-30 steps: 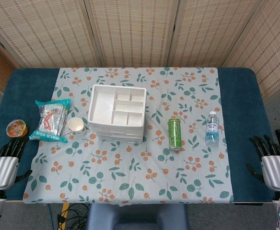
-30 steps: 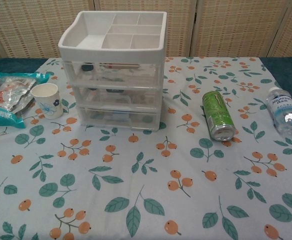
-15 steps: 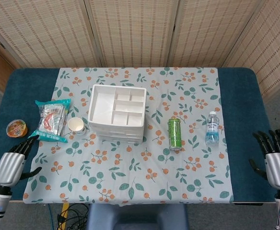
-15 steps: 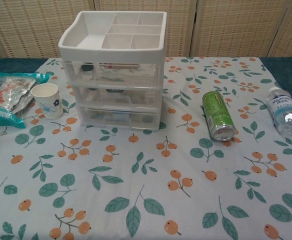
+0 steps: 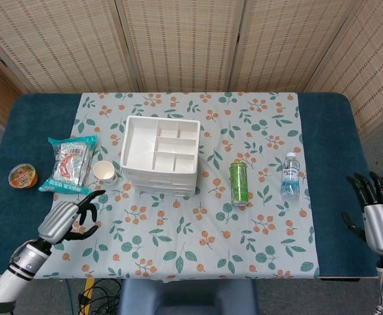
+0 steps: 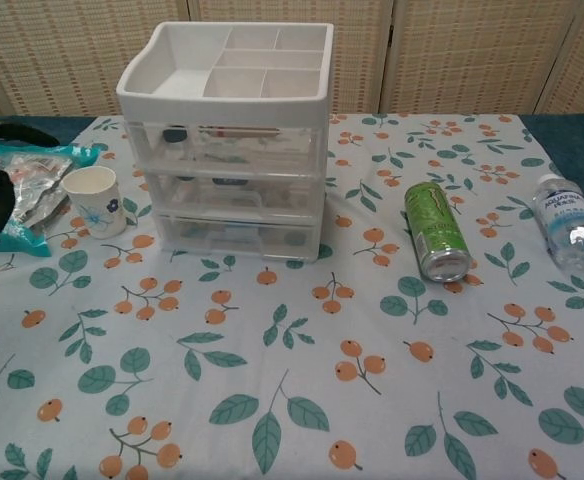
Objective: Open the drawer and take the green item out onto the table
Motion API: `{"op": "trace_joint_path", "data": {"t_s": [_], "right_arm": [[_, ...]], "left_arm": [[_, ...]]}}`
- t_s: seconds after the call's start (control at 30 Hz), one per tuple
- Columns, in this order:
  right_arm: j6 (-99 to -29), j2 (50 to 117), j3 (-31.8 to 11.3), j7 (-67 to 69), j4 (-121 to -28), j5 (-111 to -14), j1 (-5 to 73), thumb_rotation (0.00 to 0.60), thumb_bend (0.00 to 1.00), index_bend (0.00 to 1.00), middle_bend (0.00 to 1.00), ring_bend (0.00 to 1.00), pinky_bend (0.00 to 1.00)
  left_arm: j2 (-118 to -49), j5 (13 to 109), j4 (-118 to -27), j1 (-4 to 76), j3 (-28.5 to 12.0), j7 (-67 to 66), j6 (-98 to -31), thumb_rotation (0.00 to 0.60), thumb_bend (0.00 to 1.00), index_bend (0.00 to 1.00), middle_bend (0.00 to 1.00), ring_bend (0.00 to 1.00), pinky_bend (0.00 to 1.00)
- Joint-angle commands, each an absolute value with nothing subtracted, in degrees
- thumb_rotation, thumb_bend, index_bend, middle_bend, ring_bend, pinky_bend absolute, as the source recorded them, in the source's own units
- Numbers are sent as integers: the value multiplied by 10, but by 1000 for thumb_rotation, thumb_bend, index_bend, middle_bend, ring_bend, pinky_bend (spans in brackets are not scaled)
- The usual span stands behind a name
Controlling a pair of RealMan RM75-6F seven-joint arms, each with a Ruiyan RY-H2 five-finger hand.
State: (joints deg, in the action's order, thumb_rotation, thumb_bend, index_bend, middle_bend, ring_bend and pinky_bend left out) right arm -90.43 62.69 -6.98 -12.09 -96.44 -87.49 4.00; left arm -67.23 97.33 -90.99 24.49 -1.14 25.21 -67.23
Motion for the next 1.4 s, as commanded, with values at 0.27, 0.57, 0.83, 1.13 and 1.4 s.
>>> {"op": "trace_joint_path", "data": {"t_s": [0.27, 0.57, 0.83, 1.13, 1.4], "right_arm": [[-899, 630, -70, -117, -959, -872, 44, 600, 302, 133, 147, 104, 183], [-901, 629, -72, -111, -953, -863, 40, 600, 303, 133, 147, 104, 183], [-894, 634, -73, -106, -945, -859, 45, 600, 302, 133, 147, 104, 183], [-895, 633, -73, -103, -942, -856, 45, 600, 301, 133, 147, 104, 183], [-902, 629, -74, -101, -942, -853, 40, 600, 301, 133, 147, 104, 183]], "left_arm": [[-735, 995, -900, 355, -4, 351, -564, 600, 379, 99, 813, 944, 1000], [-787, 966, -864, 418, -7, 470, -508, 600, 378, 5, 828, 966, 1000], [-834, 938, -836, 444, -8, 536, -489, 600, 378, 0, 828, 975, 1000], [-889, 889, -791, 462, -20, 537, -460, 600, 379, 0, 829, 977, 1000], [-911, 825, -772, 446, -39, 503, -460, 600, 379, 0, 830, 982, 1000]]}}
